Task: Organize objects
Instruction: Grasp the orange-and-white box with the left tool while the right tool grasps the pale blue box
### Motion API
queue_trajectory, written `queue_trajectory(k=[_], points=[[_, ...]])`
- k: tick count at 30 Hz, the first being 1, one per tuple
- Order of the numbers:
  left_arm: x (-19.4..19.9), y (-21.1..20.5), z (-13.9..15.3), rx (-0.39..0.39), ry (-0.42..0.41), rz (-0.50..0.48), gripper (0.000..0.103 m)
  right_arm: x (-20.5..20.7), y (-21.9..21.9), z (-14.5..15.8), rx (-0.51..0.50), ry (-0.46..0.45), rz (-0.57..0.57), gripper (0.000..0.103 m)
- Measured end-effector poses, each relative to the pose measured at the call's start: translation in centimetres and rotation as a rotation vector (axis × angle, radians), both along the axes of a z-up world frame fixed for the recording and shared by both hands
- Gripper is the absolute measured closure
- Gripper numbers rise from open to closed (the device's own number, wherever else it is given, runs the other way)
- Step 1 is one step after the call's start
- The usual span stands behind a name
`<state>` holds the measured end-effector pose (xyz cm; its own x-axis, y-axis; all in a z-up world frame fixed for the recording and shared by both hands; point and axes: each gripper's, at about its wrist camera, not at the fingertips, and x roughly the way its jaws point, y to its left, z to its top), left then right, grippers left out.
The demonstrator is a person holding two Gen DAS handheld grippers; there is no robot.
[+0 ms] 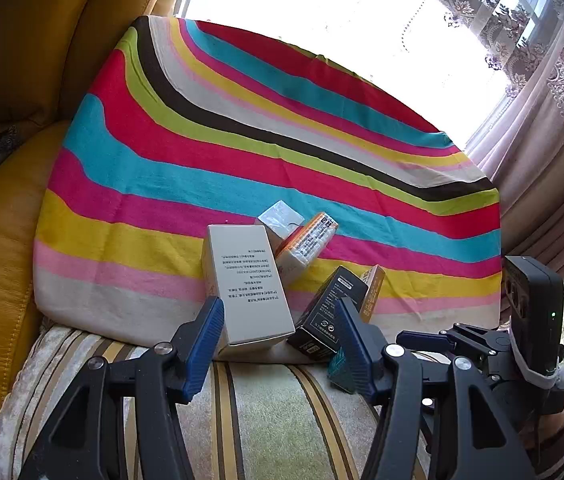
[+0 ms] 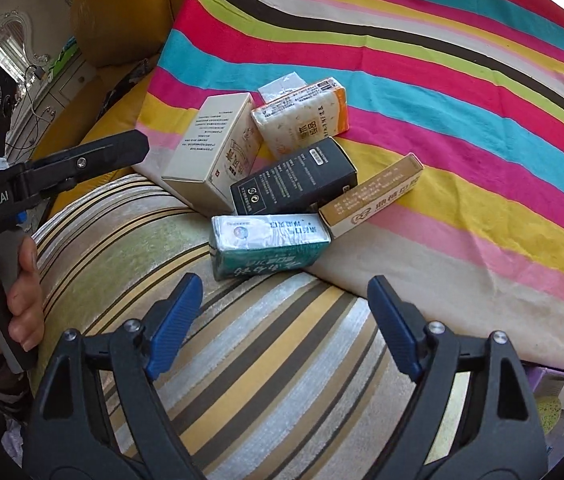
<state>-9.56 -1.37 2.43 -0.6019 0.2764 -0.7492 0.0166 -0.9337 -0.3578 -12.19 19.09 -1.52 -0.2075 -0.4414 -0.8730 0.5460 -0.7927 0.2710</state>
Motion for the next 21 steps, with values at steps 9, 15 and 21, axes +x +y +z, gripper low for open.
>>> queue_trajectory(k=[9, 15, 21], points=[[-3.4, 2.0, 0.1, -0.087, 0.005, -0.137, 0.044, -2.2, -1.0, -1.7, -0.012, -0.053, 0.034, 0.016], [-6.0, 4.5, -0.1, -0.194, 0.001, -0.252, 0.045, -3.1, -1.4, -2.4, -0.025, -0.076, 0.044, 0.017], [-8.4, 6.5, -1.3, -0.298, -0.027, -0.342, 0.056, -3.6, -1.6, -2.7, -0.049, -0.095, 0.057, 0.017]])
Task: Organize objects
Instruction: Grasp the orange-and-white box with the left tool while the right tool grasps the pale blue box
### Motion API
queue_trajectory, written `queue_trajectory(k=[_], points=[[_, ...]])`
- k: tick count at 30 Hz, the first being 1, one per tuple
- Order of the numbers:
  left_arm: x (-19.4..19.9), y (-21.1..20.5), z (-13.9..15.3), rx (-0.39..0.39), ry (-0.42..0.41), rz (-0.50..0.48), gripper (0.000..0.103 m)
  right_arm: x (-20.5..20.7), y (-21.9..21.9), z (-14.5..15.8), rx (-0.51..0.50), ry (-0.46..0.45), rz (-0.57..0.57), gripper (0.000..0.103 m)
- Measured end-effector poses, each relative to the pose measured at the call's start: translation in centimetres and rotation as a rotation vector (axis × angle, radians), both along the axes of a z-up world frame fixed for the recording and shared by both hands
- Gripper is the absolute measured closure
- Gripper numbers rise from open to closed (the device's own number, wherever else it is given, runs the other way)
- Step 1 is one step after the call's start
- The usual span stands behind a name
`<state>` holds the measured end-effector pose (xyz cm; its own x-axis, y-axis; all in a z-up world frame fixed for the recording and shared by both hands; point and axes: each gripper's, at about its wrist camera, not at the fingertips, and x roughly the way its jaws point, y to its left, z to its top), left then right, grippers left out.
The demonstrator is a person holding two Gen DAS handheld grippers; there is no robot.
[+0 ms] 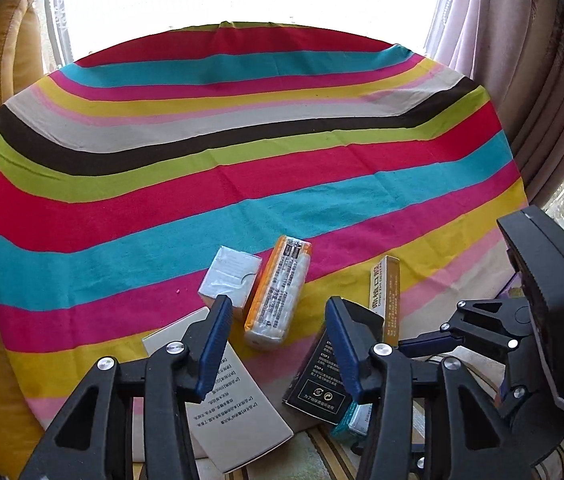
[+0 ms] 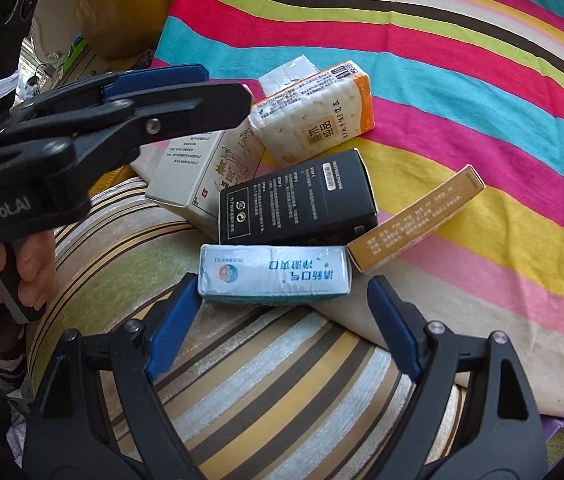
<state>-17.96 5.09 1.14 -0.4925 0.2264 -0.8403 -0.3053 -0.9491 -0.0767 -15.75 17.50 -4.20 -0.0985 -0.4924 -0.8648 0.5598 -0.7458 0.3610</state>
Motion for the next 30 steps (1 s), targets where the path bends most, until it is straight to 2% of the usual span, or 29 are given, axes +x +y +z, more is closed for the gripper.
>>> queue_trajectory(k=[5, 8, 9, 21, 22, 24, 30], points=[[-1.0, 1.4, -1.4, -0.065, -0.036, -0.050, 0.058, -0.1, -0.2, -0.2, -0.013, -0.018, 0.009, 0.017], [-1.1, 2.1, -2.0, -0.069, -0.057, -0.074, 0.063, -0.3, -0.2, -0.3, -0.022, -0.028, 0.008, 0.017], [-1.1, 2.2, -2.3, -0.067, -0.069, -0.076, 0.068, -0.4, -0.2, -0.3, -0.025, -0.030, 0.009, 0.017], [-1.4, 1.4, -2.7, 0.031, -0.085, -0.051, 0.076, -0.7, -1.5, -0.3, -0.002, -0.028, 0.019, 0.017], [-1.3, 1.3, -2.6, 0.042, -0.083, -0.050, 0.077, -0.7, -1.6, -0.3, 0.006, -0.023, 0.018, 0.017], [-1.0, 1.2, -2.5, 0.052, -0.080, -0.047, 0.077, -0.6, -1.7, -0.4, 0.020, -0.020, 0.018, 0.027], [0.0, 0.8, -1.6, 0.092, -0.050, -0.028, 0.078, 0.1, -1.9, 0.1, 0.040, 0.019, 0.006, 0.028]])
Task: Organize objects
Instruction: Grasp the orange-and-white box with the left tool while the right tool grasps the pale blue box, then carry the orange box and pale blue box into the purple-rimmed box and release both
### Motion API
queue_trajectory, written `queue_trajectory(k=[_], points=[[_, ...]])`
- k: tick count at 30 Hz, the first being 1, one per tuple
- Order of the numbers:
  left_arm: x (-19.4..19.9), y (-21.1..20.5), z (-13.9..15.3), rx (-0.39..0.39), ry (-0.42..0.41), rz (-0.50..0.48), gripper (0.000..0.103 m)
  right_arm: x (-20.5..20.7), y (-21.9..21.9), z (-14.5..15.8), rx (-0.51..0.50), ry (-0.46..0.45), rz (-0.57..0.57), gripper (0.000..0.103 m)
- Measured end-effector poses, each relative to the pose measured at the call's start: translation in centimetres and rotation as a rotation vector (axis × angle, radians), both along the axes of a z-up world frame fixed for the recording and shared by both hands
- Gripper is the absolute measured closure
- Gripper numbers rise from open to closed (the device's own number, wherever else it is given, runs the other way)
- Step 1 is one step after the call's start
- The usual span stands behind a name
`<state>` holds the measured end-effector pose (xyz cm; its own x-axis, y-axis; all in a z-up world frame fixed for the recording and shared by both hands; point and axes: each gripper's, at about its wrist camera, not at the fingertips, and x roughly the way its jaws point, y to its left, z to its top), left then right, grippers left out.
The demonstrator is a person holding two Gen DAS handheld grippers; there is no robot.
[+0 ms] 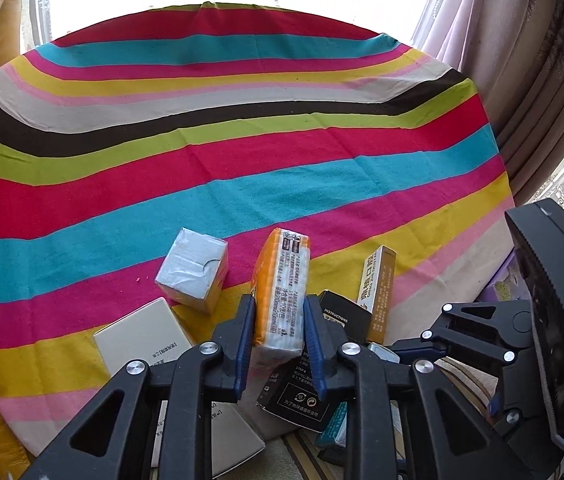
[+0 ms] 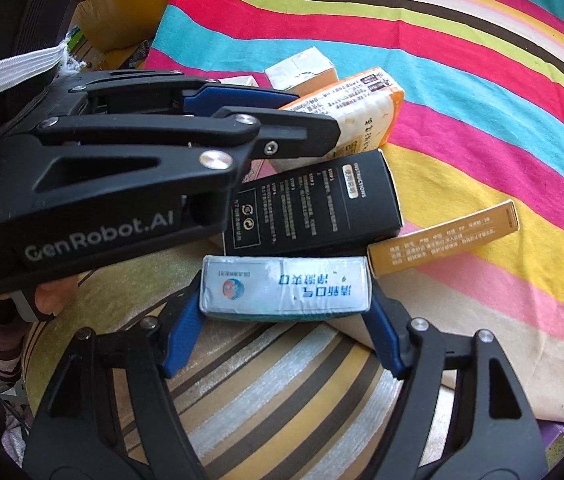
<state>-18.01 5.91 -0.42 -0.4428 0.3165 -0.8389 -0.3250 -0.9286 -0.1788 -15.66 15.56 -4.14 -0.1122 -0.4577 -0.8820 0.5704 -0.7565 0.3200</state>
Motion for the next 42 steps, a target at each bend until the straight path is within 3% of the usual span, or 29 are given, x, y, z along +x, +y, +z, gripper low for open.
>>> queue_trajectory(k=[20, 37, 42], points=[[5.1, -0.2, 4.4, 0.146, 0.104, 0.070, 0.078, 3.7, 2.9, 3.4, -0.010, 0.135, -0.143, 0.028], [8.8, 6.8, 5.7, 0.222, 0.089, -0.070, 0.078, 8.3, 11.7, 7.4, -0.030, 0.221, -0.356, 0.028], [9.7, 9.6, 6.1, 0.232, 0.081, -0.127, 0.078, 10.1, 15.9, 8.4, 0.014, 0.264, -0.442, 0.027]])
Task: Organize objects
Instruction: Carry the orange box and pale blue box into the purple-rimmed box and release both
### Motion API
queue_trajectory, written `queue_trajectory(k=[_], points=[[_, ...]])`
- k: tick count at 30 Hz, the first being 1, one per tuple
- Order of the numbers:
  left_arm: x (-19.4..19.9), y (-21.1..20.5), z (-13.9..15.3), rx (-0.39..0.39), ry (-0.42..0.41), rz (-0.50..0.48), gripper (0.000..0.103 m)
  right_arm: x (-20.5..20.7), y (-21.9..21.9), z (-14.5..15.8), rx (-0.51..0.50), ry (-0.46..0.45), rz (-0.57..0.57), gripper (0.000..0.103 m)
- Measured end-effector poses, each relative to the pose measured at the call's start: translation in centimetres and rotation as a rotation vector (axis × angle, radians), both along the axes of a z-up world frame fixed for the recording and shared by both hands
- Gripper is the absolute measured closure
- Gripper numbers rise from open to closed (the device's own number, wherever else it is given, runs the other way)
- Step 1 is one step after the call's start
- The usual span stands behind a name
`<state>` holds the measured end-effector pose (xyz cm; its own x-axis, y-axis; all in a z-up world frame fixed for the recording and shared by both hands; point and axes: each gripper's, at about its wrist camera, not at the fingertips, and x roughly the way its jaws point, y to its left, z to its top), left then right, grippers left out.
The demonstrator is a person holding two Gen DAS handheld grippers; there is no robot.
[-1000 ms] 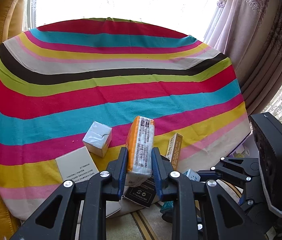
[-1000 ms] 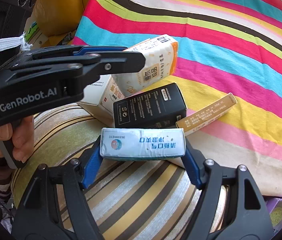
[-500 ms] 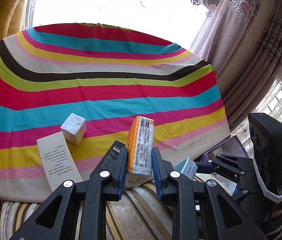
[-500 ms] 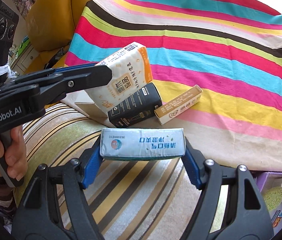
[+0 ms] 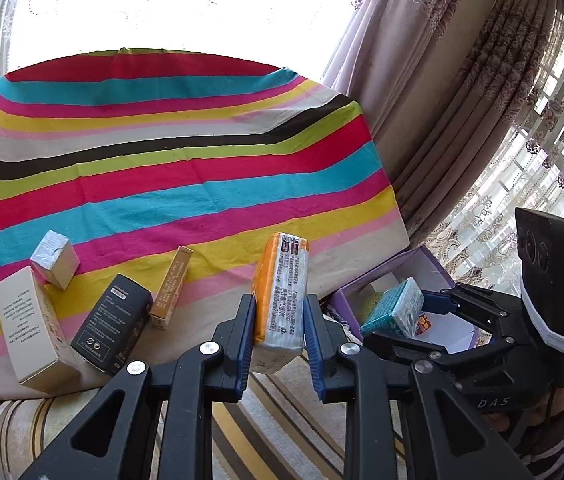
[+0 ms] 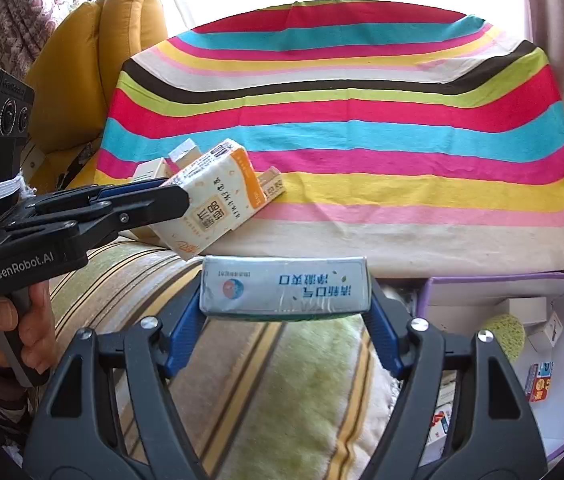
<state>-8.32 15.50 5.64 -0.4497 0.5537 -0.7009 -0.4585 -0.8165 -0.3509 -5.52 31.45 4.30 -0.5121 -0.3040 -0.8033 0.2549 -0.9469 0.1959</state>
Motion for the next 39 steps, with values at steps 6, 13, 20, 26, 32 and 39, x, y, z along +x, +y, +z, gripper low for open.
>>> queue_trajectory(k=[6, 13, 20, 26, 32, 39], points=[[1.1, 4.2, 0.0, 0.027, -0.029, -0.091, 0.078, 1.8, 5.7, 0.9, 0.061, 0.032, -0.134, 0.027], [2.2, 8.5, -0.8, 0.078, -0.099, -0.176, 0.078, 3.3, 11.1, 1.3, 0.230, 0.076, -0.305, 0.027], [2.6, 12.0, -1.5, 0.076, -0.128, -0.237, 0.078, 4.1, 15.1, 1.0, 0.298, 0.083, -0.426, 0.027], [2.4, 14.5, -1.7, 0.063, -0.125, -0.268, 0.078, 4.7, 17.3, 0.7, 0.335, 0.085, -0.501, 0.027], [1.9, 17.1, -1.7, 0.034, -0.108, -0.299, 0.078, 5.0, 18.9, 0.6, 0.364, 0.079, -0.567, 0.027], [0.5, 18.3, -2.3, 0.007, -0.109, -0.269, 0.062, 5.1, 19.9, 0.4, 0.393, 0.073, -0.608, 0.027]])
